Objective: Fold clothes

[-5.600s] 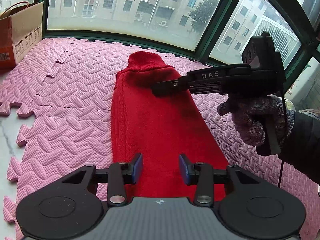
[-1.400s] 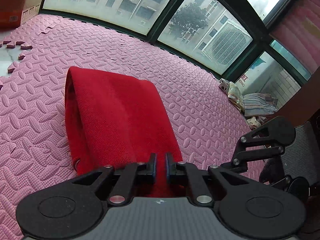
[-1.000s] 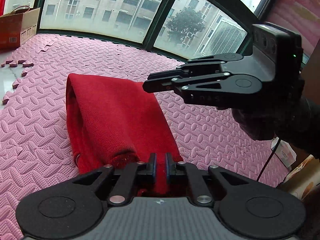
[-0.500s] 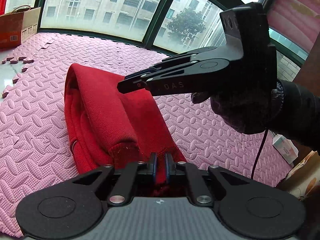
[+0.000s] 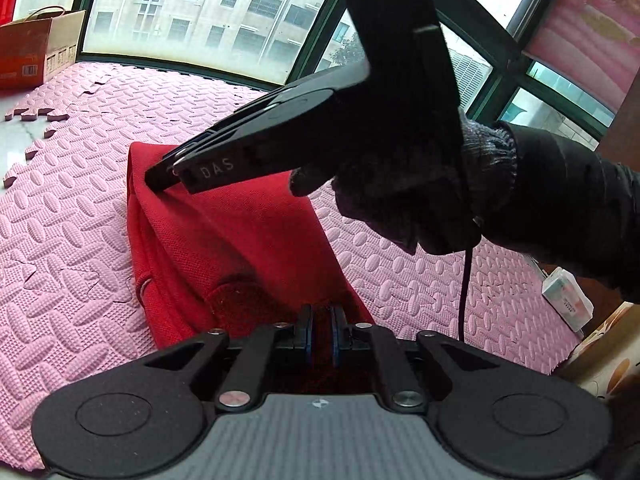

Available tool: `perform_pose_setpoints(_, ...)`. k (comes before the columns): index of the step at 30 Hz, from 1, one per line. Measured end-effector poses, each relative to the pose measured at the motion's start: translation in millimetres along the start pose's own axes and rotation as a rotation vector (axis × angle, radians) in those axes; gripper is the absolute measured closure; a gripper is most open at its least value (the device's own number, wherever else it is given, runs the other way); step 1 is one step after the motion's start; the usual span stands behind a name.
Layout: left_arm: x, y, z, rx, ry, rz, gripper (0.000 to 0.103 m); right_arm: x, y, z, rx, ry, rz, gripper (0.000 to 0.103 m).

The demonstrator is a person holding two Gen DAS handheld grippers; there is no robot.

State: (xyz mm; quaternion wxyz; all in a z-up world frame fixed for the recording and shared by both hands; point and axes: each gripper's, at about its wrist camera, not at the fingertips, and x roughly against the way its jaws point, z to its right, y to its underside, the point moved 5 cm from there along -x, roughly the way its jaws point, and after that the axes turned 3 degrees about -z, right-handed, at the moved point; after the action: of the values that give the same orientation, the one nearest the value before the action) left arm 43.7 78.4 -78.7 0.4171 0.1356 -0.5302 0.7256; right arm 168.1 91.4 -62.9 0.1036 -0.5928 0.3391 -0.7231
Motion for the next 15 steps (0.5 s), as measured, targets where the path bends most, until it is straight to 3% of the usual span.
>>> perform_pose_setpoints(5, 1, 1, -2, 0.006, -0.001, -0.001, 0.094, -23, -5, 2, -0.004, 0.005, -0.025, 0.088)
perform_pose_setpoints(11, 1, 1, -2, 0.005, 0.006, -0.004, 0.094, 17, 2, 38, -0.111, 0.024, 0.011, 0.088)
perform_pose_setpoints(15, 1, 2, -1, 0.008, 0.010, -0.004, 0.094, 34, 29, 62, -0.153, 0.091, -0.030, 0.088)
